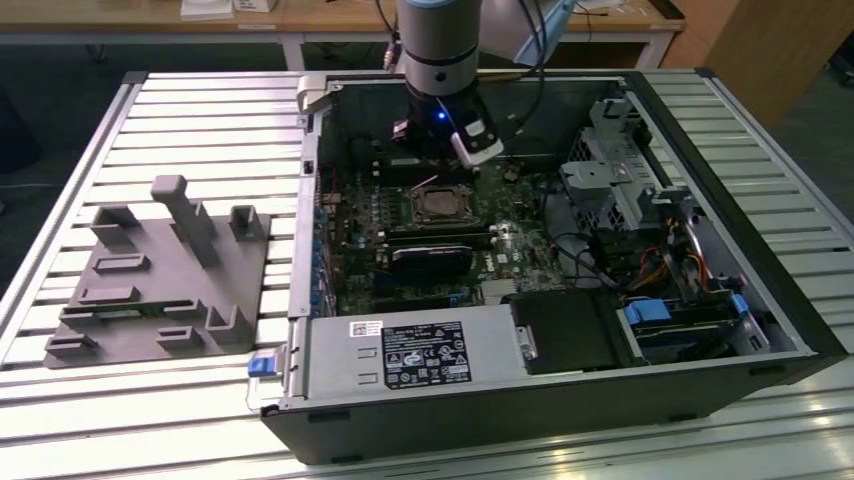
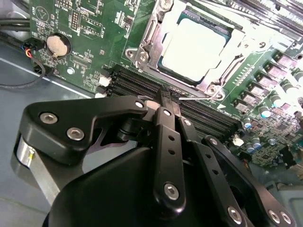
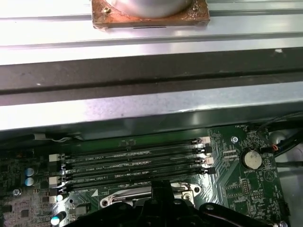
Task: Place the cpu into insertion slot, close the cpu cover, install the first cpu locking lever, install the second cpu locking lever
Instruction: 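Install the first cpu locking lever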
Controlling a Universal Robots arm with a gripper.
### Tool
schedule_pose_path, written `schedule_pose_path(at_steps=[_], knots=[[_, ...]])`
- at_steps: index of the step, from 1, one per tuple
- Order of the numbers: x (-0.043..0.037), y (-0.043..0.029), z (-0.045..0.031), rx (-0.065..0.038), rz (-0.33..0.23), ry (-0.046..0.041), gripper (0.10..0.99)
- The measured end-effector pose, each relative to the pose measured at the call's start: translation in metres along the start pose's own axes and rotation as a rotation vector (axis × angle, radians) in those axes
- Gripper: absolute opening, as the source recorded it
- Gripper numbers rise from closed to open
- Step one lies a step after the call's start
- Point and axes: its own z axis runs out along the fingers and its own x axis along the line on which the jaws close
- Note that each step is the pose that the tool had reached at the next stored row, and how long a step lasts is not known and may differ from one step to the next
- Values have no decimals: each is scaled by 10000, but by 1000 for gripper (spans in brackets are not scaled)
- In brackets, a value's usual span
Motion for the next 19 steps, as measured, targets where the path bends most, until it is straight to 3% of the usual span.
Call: schedule_pose_path(at_steps=[4,9,19], knots=[[10,-8,30,91,-34,-110,106],[30,-10,44,94,-40,-169,106],[40,64,85,214,399,-307,106]])
